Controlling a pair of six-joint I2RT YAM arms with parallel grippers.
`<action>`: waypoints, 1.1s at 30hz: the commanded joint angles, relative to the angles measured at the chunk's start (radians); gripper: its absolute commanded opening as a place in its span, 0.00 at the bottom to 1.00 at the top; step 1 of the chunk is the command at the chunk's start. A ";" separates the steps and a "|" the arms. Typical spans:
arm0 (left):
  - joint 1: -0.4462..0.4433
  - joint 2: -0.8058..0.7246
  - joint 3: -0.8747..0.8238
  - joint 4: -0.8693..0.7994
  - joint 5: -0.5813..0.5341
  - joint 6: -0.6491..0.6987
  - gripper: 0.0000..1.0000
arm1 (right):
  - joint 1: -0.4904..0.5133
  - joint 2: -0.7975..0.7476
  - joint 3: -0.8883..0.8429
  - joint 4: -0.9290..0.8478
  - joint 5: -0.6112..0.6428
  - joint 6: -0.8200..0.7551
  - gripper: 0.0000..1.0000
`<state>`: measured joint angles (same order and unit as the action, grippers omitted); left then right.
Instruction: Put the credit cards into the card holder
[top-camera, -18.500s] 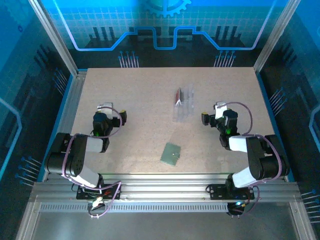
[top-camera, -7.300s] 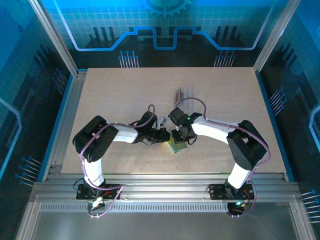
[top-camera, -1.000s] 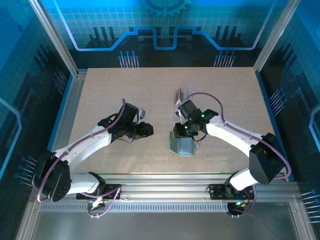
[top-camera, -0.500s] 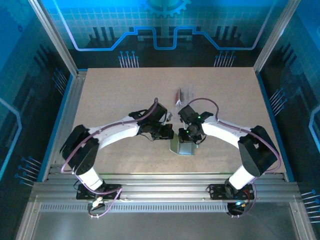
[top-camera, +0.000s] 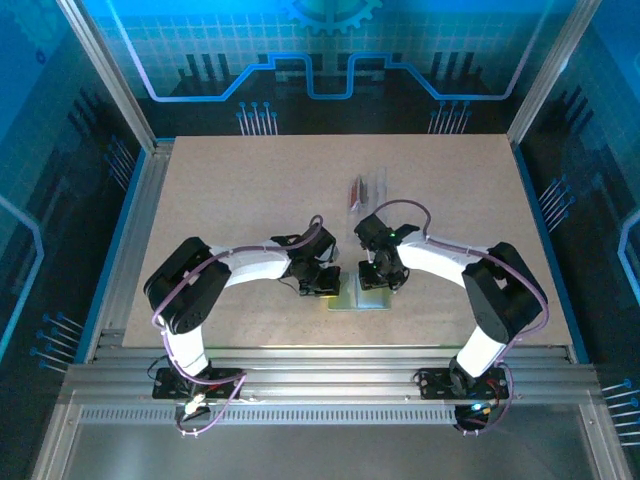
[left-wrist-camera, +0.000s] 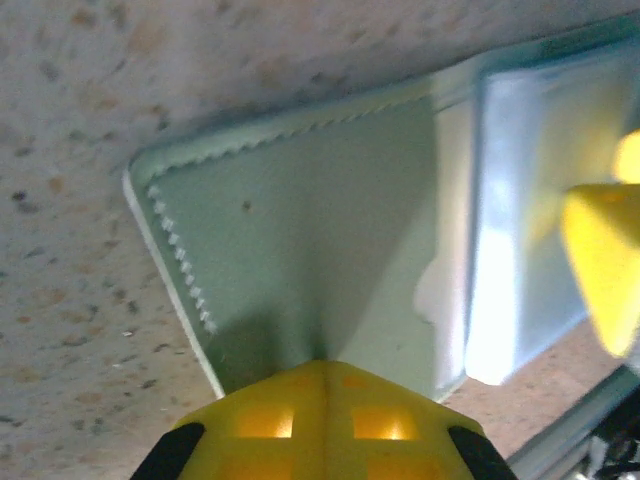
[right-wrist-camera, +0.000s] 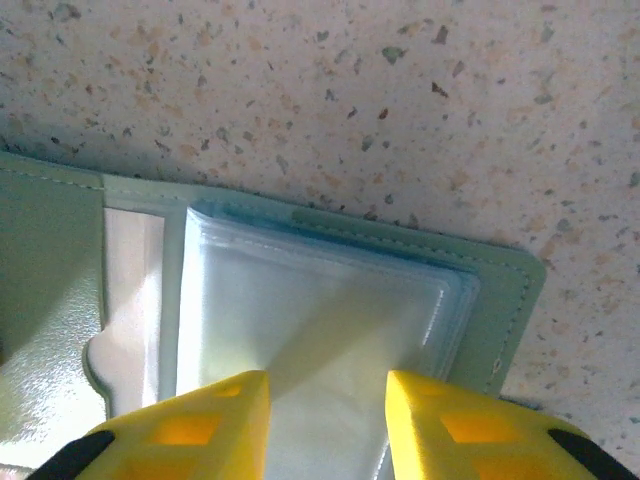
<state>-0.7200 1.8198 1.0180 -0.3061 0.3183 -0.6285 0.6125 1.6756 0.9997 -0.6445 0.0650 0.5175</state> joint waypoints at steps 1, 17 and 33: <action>-0.004 0.022 -0.032 0.022 -0.022 0.004 0.00 | 0.013 0.022 0.057 -0.024 0.033 -0.027 0.38; -0.003 0.021 -0.100 0.075 -0.027 -0.012 0.00 | 0.045 0.114 0.083 -0.064 0.130 0.007 0.40; -0.003 0.056 -0.132 0.129 -0.021 -0.025 0.00 | 0.088 0.101 0.104 -0.051 0.073 0.010 0.04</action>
<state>-0.7143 1.8061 0.9390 -0.1711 0.3367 -0.6369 0.6800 1.7729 1.0882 -0.6529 0.1497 0.5346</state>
